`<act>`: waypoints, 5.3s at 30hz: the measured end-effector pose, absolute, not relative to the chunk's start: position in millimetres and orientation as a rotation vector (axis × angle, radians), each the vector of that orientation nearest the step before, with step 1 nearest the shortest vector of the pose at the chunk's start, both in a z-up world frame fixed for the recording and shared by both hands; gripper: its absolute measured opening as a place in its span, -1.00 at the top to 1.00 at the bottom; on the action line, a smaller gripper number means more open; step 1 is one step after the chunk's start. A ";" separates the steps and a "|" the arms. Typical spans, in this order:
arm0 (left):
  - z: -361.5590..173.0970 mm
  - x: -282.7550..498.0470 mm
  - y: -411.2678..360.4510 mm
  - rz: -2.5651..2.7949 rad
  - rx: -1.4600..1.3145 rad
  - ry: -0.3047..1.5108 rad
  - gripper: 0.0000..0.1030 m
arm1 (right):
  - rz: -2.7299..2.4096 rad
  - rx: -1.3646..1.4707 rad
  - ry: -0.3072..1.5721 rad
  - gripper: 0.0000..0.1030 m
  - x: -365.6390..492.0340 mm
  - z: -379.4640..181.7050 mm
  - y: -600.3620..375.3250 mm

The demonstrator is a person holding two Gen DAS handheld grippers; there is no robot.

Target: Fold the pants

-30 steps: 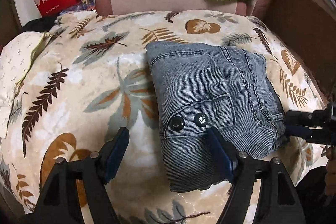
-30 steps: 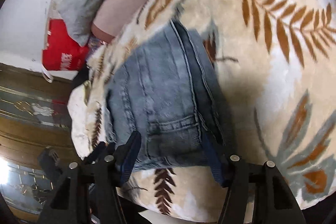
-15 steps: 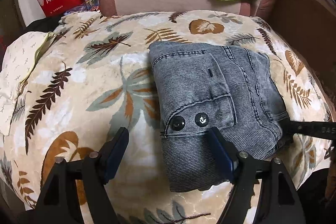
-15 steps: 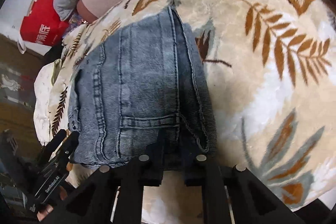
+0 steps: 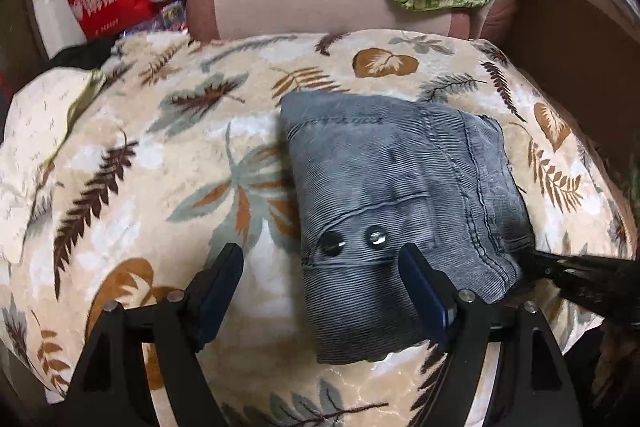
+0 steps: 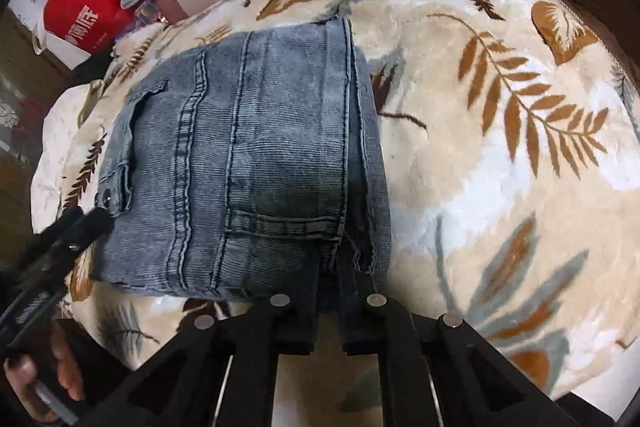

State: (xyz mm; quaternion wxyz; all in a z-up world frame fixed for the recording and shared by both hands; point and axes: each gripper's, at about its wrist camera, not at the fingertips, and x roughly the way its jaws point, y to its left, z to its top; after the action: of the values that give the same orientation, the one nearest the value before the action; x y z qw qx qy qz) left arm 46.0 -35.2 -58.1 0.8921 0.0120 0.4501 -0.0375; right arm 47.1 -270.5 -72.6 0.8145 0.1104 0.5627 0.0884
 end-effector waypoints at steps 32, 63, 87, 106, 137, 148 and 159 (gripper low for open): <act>-78.6 51.9 -34.5 -0.059 0.000 0.980 -0.68 | 0.018 0.054 1.123 0.99 146.8 -41.8 -254.6; -64.0 48.4 -16.2 -0.109 -0.101 0.960 -0.74 | 0.027 -0.138 1.142 0.75 185.4 -68.9 -229.3; -104.9 78.3 11.7 -0.161 -0.500 1.172 -0.55 | 0.343 -0.463 1.431 0.73 266.8 -69.5 -17.4; -88.9 77.3 -15.9 -0.166 -0.441 1.141 0.13 | 0.265 -0.074 1.273 0.53 265.4 -35.8 -88.4; -60.4 53.6 -3.8 -0.057 -0.211 1.006 -0.52 | 0.512 0.501 1.077 -0.30 56.4 -54.9 -285.2; -64.2 54.0 -17.5 -0.050 -0.101 1.023 -0.54 | 0.468 0.340 1.137 -0.30 55.5 -45.1 -266.9; -54.9 72.1 -4.5 -0.061 -0.156 0.999 -0.54 | 0.386 0.480 1.166 -0.30 88.8 -63.7 -332.4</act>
State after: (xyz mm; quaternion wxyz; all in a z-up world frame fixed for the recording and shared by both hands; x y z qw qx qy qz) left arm 72.1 -4.5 -54.9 0.8746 -0.0749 0.4782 -0.0290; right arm 88.8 -332.4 -63.7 0.7905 0.2229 0.5416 0.1792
